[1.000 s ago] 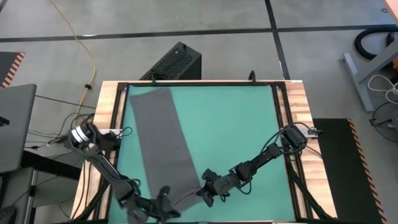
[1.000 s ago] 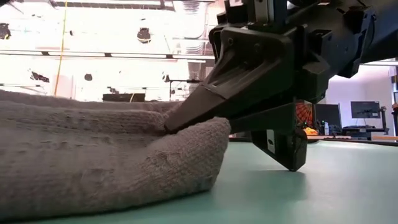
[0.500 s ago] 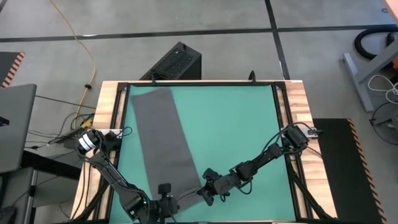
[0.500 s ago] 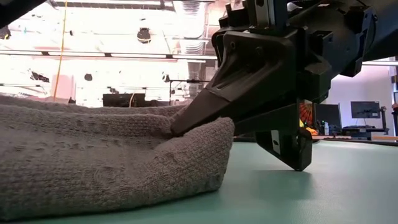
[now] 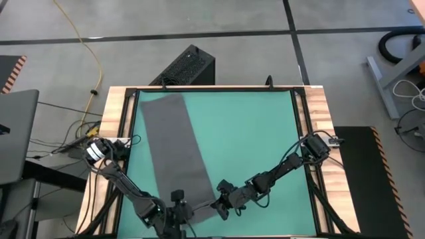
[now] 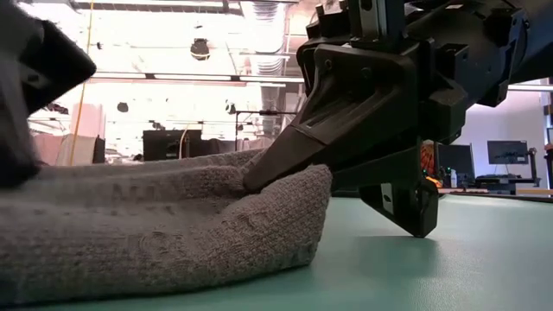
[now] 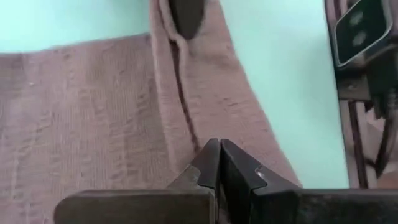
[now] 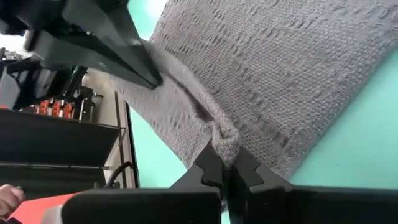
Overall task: Roll towel
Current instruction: Roll the gray towel
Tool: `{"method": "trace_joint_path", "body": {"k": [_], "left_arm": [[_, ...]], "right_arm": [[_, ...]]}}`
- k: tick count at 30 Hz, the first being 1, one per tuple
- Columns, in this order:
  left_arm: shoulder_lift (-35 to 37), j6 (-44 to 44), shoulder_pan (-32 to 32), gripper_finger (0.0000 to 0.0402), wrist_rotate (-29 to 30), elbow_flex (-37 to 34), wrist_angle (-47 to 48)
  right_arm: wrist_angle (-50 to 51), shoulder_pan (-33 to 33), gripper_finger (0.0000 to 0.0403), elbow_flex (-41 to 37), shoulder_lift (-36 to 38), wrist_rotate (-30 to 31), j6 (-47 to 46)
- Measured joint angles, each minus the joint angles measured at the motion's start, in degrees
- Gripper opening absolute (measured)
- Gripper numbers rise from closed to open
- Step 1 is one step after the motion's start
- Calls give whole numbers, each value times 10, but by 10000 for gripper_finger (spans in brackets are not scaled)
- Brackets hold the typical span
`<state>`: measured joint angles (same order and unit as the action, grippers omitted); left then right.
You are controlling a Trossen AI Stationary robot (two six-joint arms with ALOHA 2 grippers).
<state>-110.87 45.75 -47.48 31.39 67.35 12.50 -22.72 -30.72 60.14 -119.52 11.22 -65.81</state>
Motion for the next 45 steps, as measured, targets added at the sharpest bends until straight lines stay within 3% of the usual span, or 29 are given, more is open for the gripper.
{"method": "trace_joint_path", "body": {"k": [14, 19, 26, 31, 35, 41, 45], "left_arm": [[-17, 16, 14, 0, -34, -2, 52], [-17, 32, 14, 0, -36, -2, 84], [-13, 65, 13, 0, -40, -56, 8], [-11, 59, 13, 0, -52, -65, -4], [-12, 54, 15, 0, -58, -65, 1], [-12, 44, 24, 0, -74, -66, -1], [-13, 32, 30, 0, -85, -67, -13]], "right_arm": [[-6, 1, 80, 0, 0, 5, 47], [2, 9, 117, 8, 1, -32, 83], [112, 29, 166, 6, 62, -61, 163], [215, 33, 178, 4, 134, -60, 291], [235, 13, 177, 6, 162, -60, 439], [148, -34, 179, 6, 126, -53, 720], [65, -48, 187, 6, 95, -44, 826]]}}
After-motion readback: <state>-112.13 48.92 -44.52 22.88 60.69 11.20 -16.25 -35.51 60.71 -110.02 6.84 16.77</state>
